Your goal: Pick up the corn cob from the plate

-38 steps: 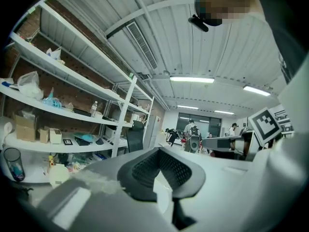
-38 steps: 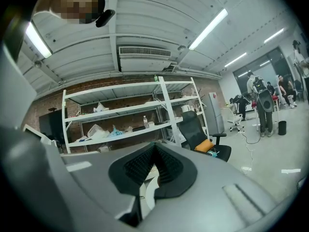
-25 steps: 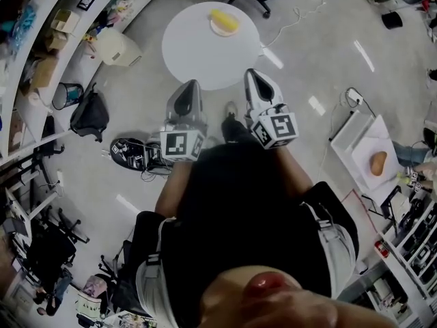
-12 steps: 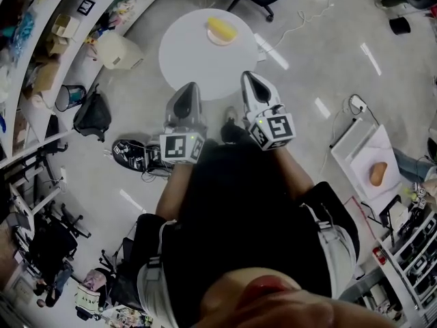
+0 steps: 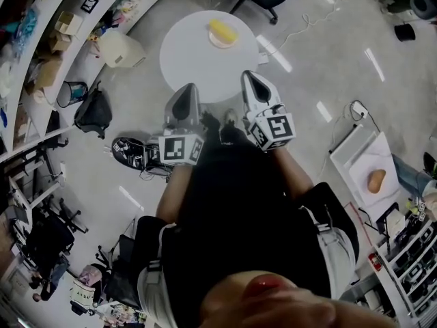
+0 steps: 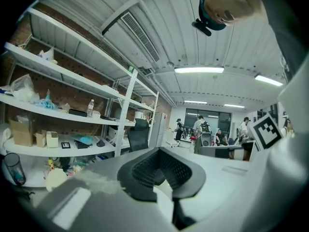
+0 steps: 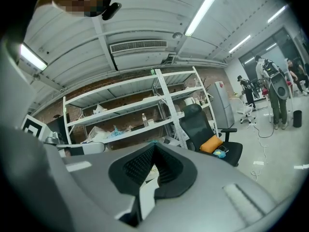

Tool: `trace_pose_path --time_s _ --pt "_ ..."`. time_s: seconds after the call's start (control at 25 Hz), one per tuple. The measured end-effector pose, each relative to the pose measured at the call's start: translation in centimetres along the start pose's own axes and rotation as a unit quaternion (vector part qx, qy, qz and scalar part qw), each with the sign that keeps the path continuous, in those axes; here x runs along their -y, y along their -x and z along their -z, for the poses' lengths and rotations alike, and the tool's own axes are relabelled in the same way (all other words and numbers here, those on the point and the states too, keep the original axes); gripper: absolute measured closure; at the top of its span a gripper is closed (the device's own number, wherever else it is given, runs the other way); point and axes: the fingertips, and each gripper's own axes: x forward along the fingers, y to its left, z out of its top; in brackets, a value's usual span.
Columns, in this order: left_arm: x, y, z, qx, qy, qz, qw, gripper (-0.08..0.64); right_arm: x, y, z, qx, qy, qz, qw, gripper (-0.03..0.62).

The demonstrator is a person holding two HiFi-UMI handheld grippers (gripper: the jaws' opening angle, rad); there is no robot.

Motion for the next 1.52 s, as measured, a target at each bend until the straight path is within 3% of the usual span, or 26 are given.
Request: trace_pose_path --time_s 0.2,0.72,1.52 --pt "-1.3 -0.5 -0.8 0.011 0.002 -0.007 0.9999 0.56 -0.3 -0.6 0.0 -0.001 0.0 0.001 1.0 0.584" --pt "-4.3 -4.8 -1.4 0.004 0.009 0.02 0.9998 0.56 1.0 -5.3 -1.1 -0.015 0.005 0.034 0.999 0.584" --pt "-8.4 -11.3 -0.2 -0.025 0.038 0.044 0.998 0.56 5.2 -13.2 4.1 -0.077 0.004 0.07 0.995 0.584"
